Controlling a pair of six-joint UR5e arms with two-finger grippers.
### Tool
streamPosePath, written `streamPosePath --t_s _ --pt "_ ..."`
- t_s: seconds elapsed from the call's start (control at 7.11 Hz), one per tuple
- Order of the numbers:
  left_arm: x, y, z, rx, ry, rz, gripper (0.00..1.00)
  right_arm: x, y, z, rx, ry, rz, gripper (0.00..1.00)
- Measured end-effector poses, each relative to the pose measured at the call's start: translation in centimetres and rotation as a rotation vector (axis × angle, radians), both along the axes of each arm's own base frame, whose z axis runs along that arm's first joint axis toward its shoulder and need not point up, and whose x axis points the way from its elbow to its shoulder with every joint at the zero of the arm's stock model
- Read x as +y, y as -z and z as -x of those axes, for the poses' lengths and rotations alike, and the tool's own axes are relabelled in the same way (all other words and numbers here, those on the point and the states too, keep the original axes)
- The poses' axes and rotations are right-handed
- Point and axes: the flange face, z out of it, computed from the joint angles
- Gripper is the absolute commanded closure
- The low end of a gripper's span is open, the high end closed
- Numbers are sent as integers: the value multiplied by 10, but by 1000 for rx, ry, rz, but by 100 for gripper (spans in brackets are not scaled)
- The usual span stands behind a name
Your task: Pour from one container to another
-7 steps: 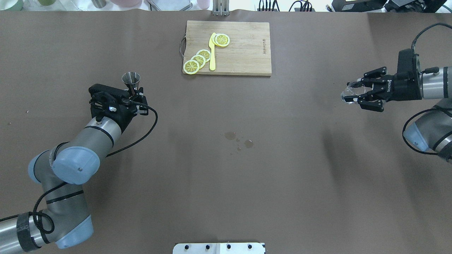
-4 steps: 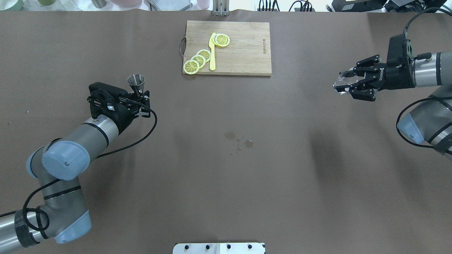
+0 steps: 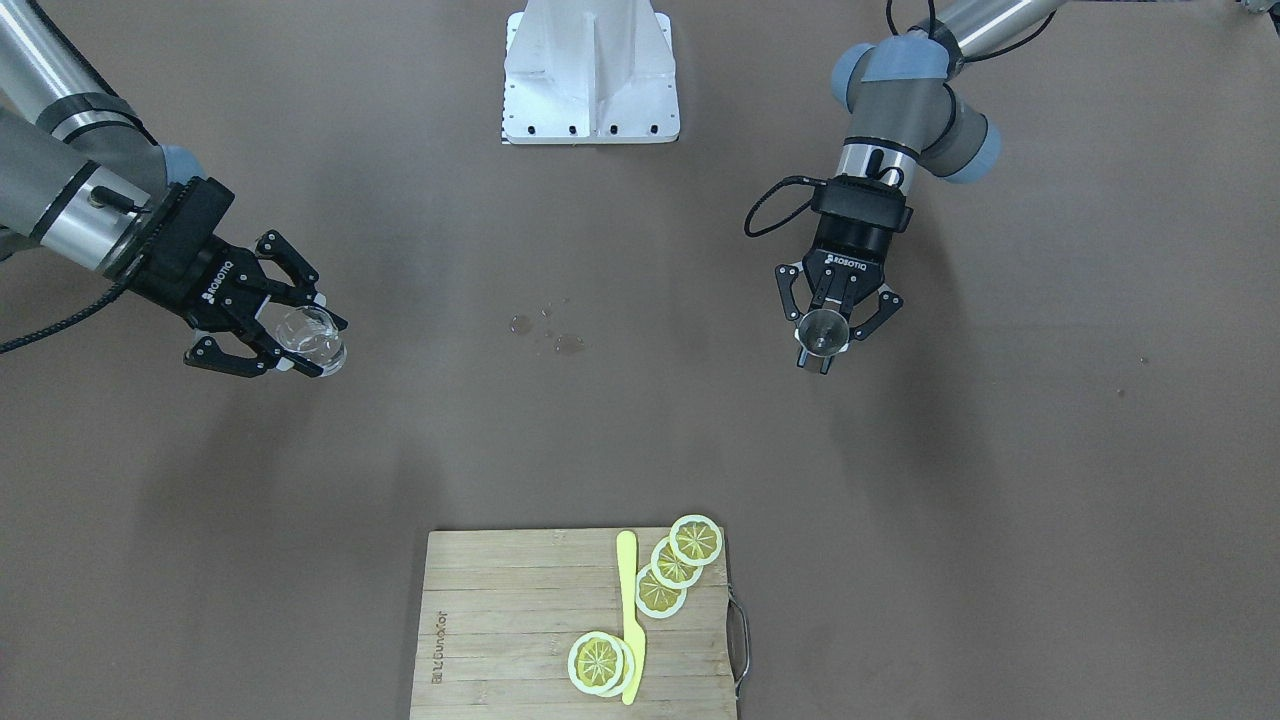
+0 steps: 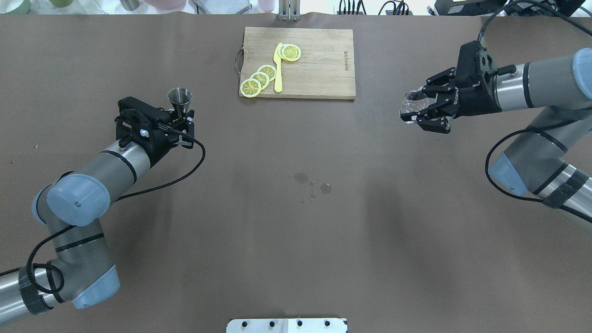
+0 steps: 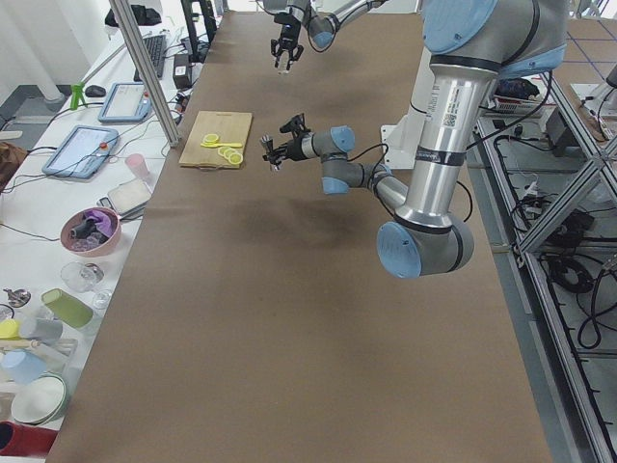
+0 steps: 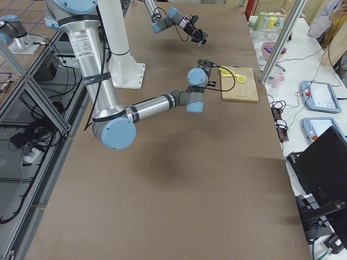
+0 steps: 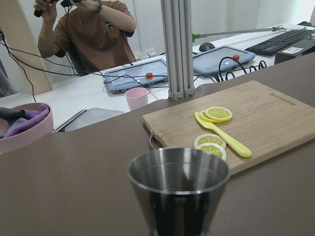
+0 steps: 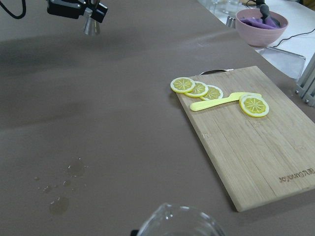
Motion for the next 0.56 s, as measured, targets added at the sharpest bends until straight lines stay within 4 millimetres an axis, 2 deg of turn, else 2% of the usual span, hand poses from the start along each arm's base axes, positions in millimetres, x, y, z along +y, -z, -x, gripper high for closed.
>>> streamPosePath --t_s 0.14,0.28,0.56 --pt "-7 16 0 -38 3 -64 100 -2 19 7 6 4 3 100" --pt "-17 33 -14 -41 -5 -102 100 1 31 14 10 2 4 100" --pt "-41 60 -62 -44 -126 -151 100 8 39 30 18 -11 5 100"
